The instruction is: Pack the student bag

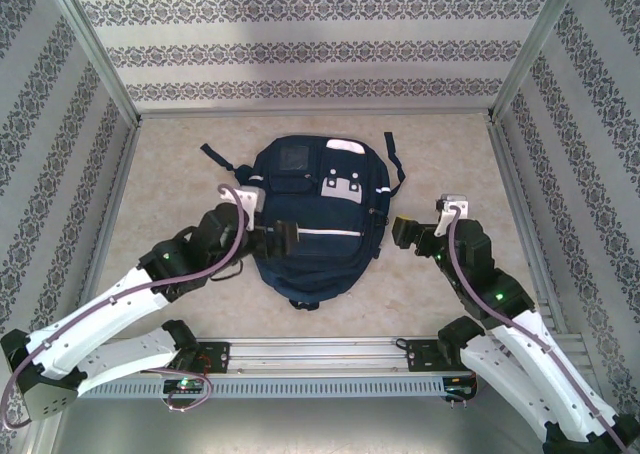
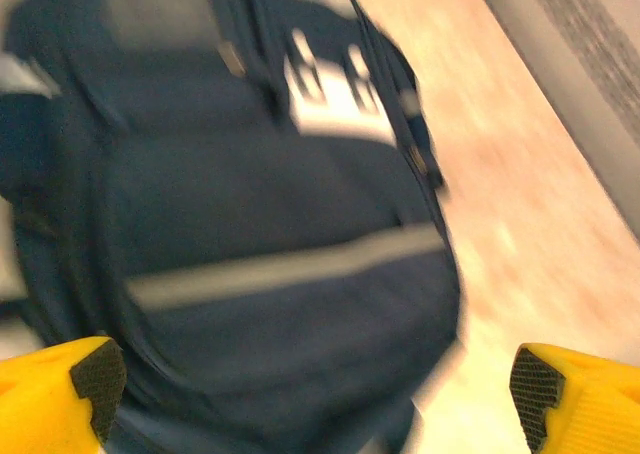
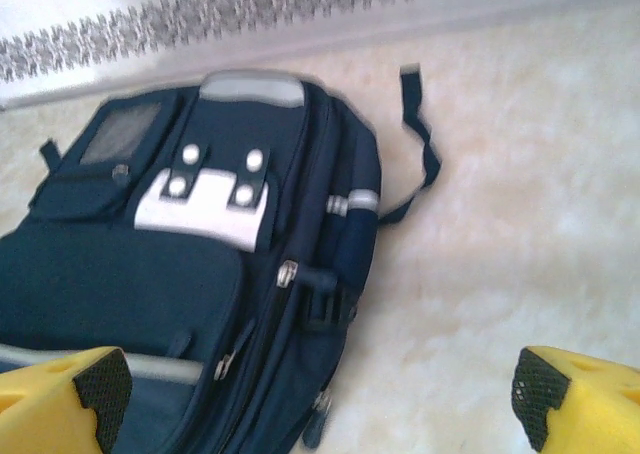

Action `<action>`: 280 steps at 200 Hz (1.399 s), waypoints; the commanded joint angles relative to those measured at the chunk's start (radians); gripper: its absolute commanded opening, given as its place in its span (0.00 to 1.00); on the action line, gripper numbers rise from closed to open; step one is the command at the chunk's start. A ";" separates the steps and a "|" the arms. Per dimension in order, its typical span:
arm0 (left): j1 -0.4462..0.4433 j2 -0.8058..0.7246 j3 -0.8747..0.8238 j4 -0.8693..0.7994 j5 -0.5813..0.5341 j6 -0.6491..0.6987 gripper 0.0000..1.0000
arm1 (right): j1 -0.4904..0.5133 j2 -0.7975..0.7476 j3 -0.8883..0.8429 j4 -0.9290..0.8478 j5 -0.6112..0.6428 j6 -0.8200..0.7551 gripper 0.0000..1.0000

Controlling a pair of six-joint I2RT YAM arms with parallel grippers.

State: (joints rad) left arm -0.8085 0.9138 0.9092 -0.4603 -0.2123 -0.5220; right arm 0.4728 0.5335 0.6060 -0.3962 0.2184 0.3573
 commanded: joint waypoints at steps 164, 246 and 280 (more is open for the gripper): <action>0.820 0.462 -0.487 1.077 0.194 0.436 1.00 | -0.478 0.565 -0.398 1.100 -0.114 -0.285 0.98; 0.827 0.647 -0.496 1.289 0.261 0.509 0.99 | -0.524 1.048 -0.402 1.701 -0.255 -0.250 0.98; 0.827 0.648 -0.492 1.281 0.261 0.509 1.00 | -0.464 0.994 -0.229 1.329 -0.226 -0.330 0.98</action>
State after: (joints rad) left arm 0.0151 1.5654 0.4065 0.8047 0.0273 -0.0330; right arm -0.0357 1.5455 0.2863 0.9512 0.0067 0.0704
